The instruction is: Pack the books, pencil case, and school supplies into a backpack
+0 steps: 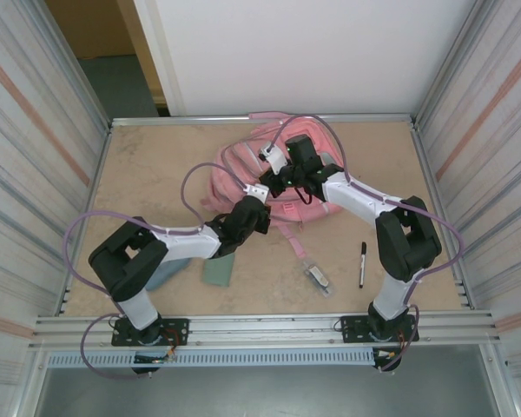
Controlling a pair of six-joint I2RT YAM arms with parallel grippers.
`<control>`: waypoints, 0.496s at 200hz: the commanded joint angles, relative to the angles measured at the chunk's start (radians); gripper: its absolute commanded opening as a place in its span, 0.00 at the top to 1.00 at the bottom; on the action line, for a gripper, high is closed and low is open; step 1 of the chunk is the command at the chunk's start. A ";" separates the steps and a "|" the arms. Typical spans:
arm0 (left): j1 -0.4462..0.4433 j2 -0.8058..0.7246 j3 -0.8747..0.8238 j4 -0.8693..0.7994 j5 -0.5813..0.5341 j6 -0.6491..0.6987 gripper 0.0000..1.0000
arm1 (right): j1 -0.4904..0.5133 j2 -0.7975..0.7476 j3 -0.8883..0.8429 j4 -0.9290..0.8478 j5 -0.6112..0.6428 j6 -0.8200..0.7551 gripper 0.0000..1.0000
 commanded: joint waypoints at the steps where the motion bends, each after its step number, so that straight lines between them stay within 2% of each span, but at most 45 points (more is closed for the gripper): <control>1: -0.011 -0.043 -0.015 -0.041 0.020 0.048 0.95 | 0.025 -0.017 0.052 -0.002 0.014 -0.042 1.00; 15: 0.014 -0.093 -0.046 -0.052 0.100 0.062 1.00 | 0.023 -0.022 0.047 -0.035 0.044 -0.101 1.00; 46: 0.135 -0.187 -0.113 -0.049 0.322 0.020 1.00 | 0.017 -0.023 0.031 -0.080 0.051 -0.201 1.00; 86: 0.265 -0.249 -0.173 0.003 0.544 0.009 1.00 | -0.009 -0.033 0.015 -0.114 0.046 -0.249 1.00; 99: 0.286 -0.250 -0.171 -0.011 0.564 0.009 1.00 | -0.016 -0.039 0.006 -0.125 0.049 -0.276 1.00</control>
